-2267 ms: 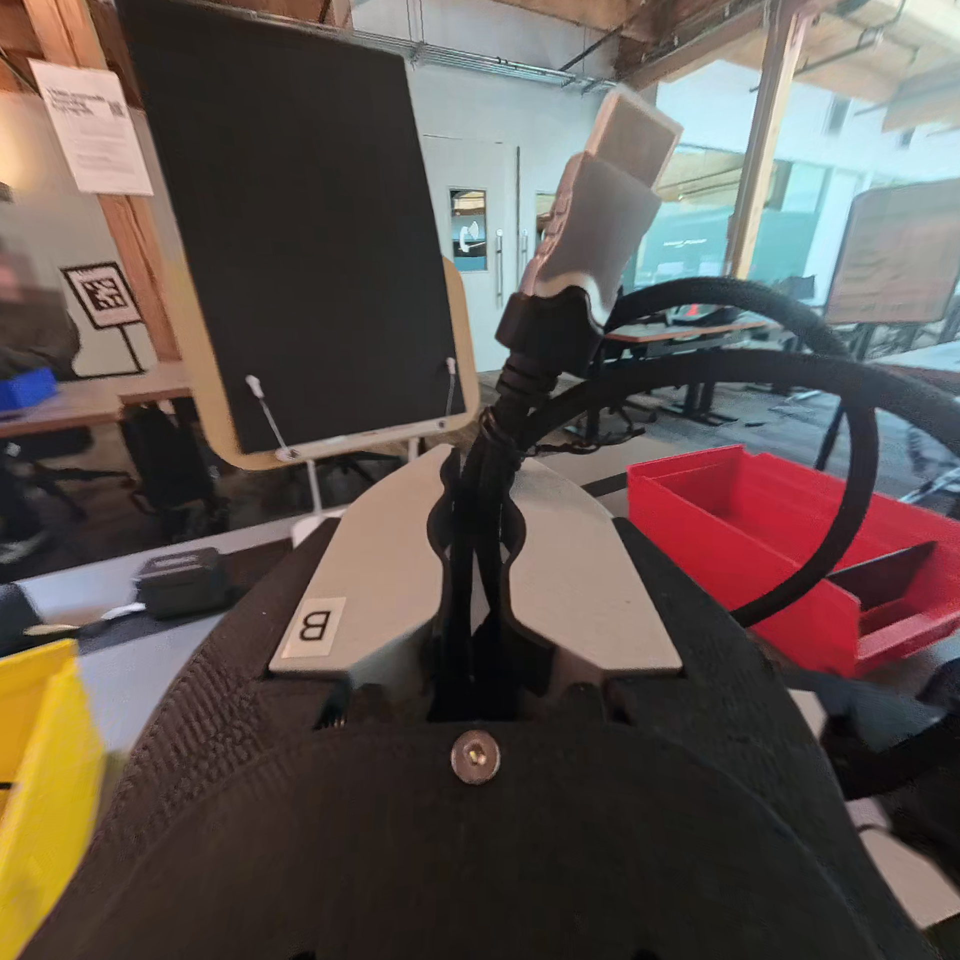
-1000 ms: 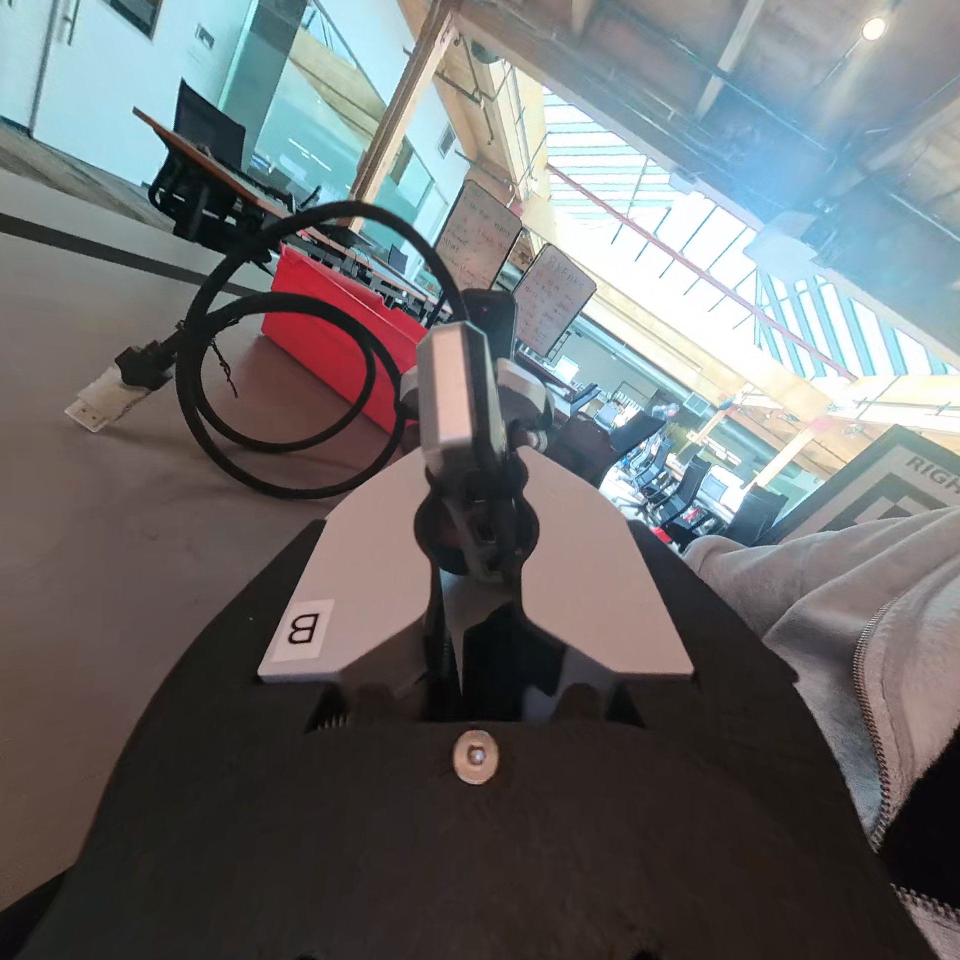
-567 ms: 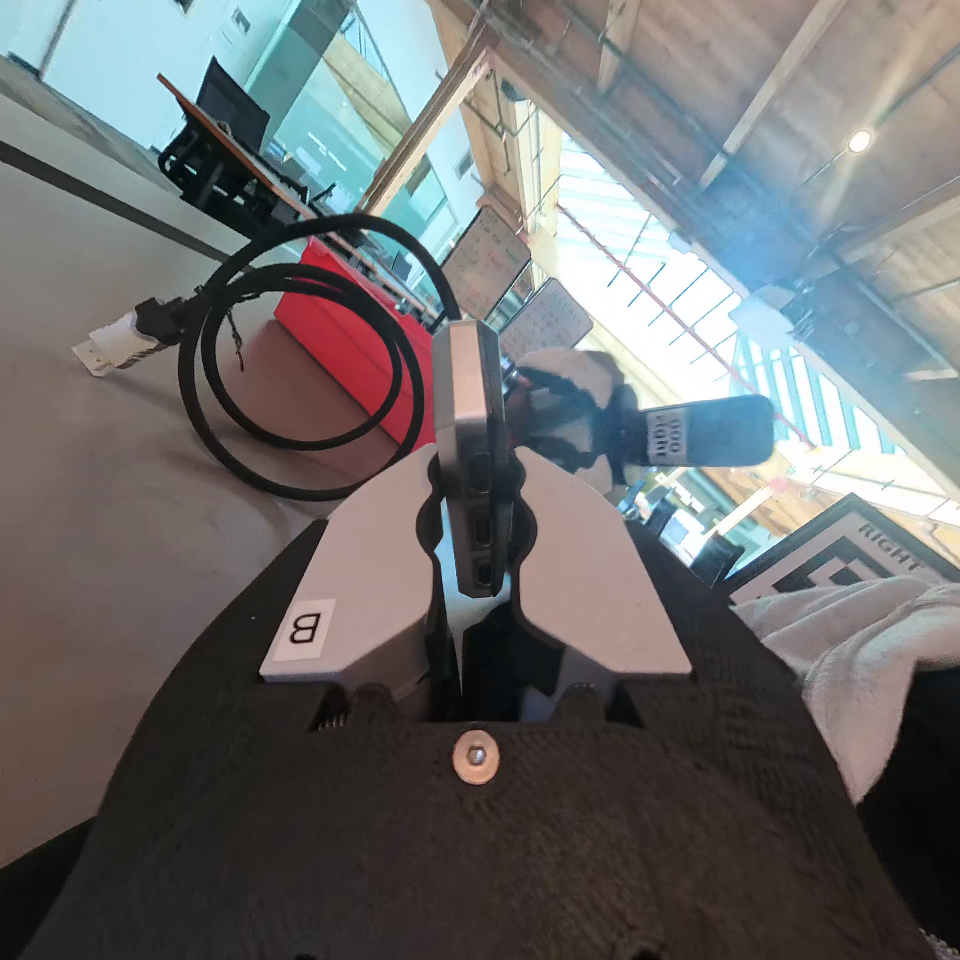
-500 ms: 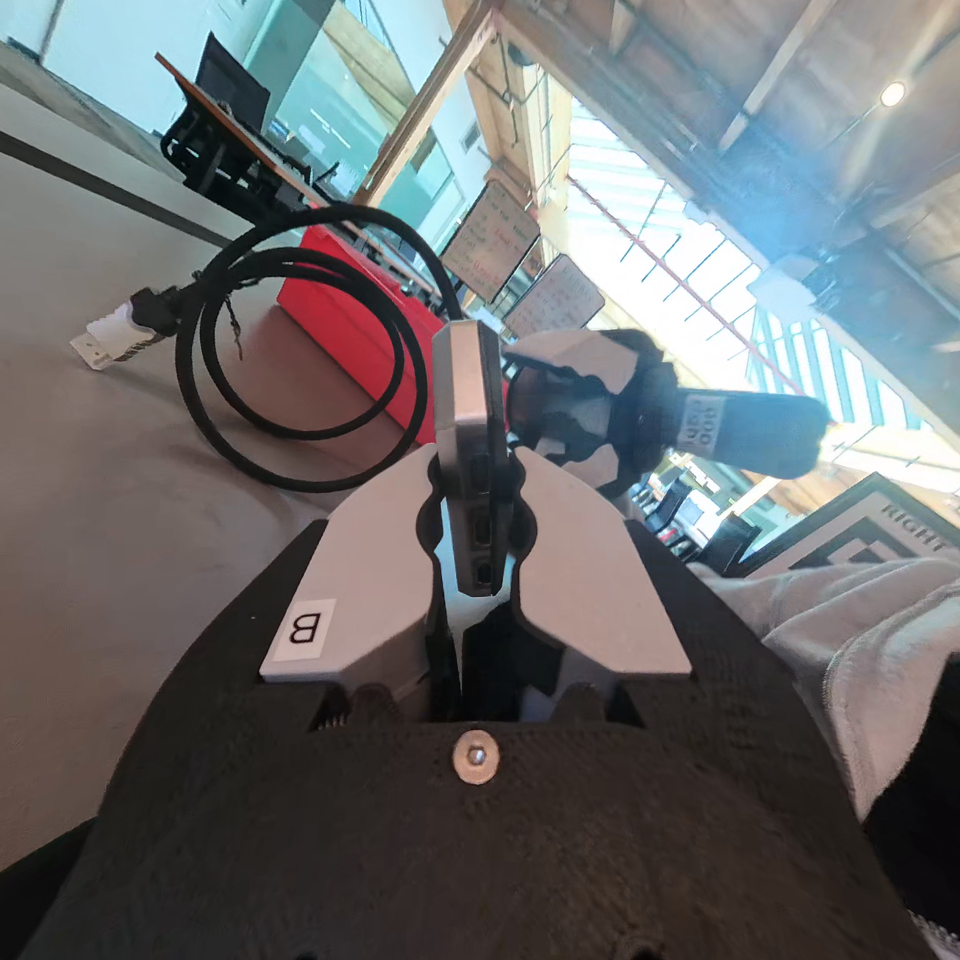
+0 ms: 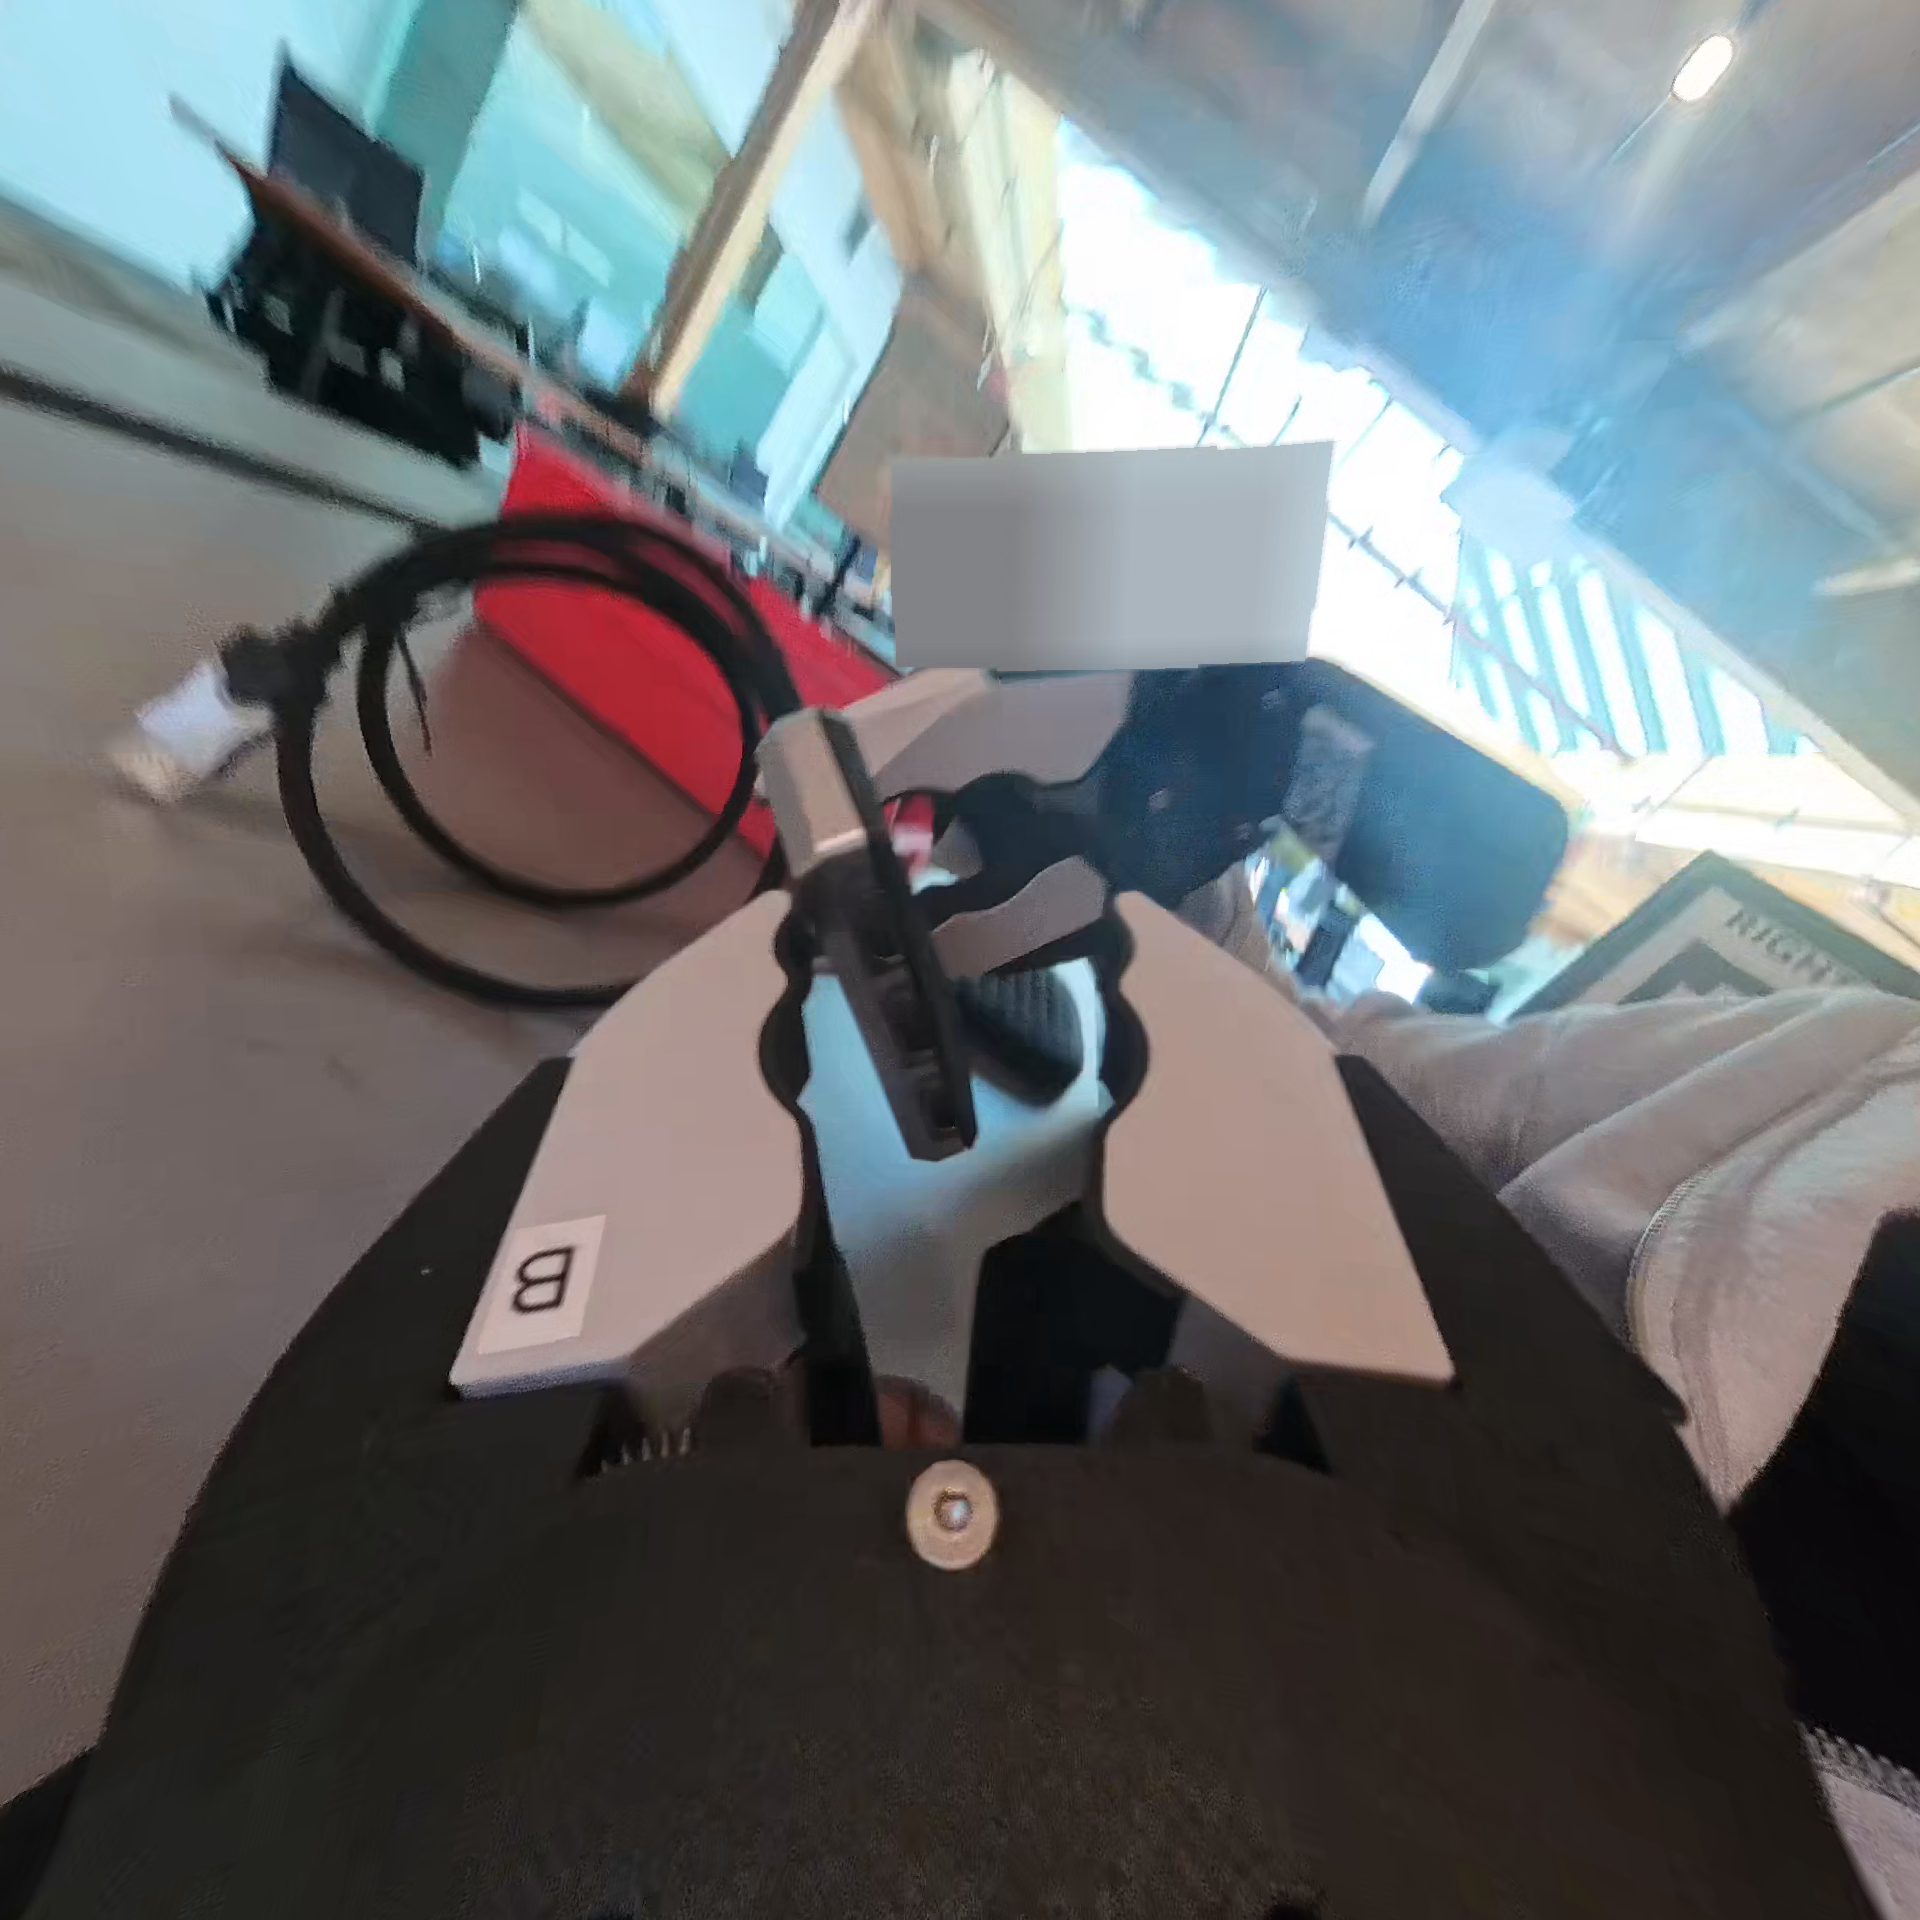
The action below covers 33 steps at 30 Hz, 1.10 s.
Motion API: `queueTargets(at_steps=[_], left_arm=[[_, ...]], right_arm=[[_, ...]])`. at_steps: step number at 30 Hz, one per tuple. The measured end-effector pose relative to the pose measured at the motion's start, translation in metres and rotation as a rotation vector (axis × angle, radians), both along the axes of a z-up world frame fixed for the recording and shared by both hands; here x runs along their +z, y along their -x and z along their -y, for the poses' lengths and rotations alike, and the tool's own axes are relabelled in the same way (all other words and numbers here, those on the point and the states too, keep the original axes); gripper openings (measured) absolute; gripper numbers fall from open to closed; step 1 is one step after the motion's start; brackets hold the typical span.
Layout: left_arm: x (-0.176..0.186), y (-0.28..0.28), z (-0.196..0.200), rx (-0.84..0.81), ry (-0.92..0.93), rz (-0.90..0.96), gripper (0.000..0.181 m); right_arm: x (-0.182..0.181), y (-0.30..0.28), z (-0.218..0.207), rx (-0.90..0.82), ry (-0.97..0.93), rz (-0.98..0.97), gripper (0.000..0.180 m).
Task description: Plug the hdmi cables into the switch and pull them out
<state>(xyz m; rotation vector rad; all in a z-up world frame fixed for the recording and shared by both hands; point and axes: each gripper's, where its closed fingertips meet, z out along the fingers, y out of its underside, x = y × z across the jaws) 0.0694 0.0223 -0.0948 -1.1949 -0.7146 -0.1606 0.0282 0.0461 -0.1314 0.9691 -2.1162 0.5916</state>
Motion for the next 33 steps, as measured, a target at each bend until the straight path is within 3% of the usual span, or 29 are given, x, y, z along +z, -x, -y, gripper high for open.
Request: queueTargets(at_steps=[3, 7, 10, 15, 20, 28, 31, 33], left_arm=[[0.029, -0.007, 0.033, 0.14, -0.183, -0.174, 0.058], [0.04, -0.005, 0.073, 0.39, -0.232, -0.295, 0.059], [0.039, -0.006, 0.072, 0.394, -0.212, -0.312, 0.059], [0.039, -0.006, 0.071, 0.388, -0.211, -0.31, 0.058], [0.039, -0.009, 0.068, 0.388, -0.184, -0.335, 0.058], [0.039, -0.012, 0.065, 0.4, -0.16, -0.359, 0.058], [0.04, -0.011, 0.069, 0.422, -0.14, -0.354, 0.057], [0.04, -0.006, 0.086, 0.489, 0.006, -0.35, 0.056]], right_arm=[[-0.017, 0.025, -0.032, -0.112, -0.07, 0.125, 0.04], [-0.059, 0.035, -0.065, -0.188, -0.113, 0.429, 0.04], [-0.074, 0.022, -0.064, -0.144, -0.058, 0.583, 0.04], [-0.074, 0.016, -0.058, -0.125, 0.008, 0.634, 0.041], [-0.04, 0.007, -0.053, -0.108, 0.224, 0.781, 0.051], [0.058, 0.021, -0.067, 0.066, 1.003, 1.018, 0.054], [0.057, 0.028, -0.067, 0.047, 1.04, 1.122, 0.054], [0.051, 0.028, -0.064, 0.033, 1.012, 1.122, 0.054]])
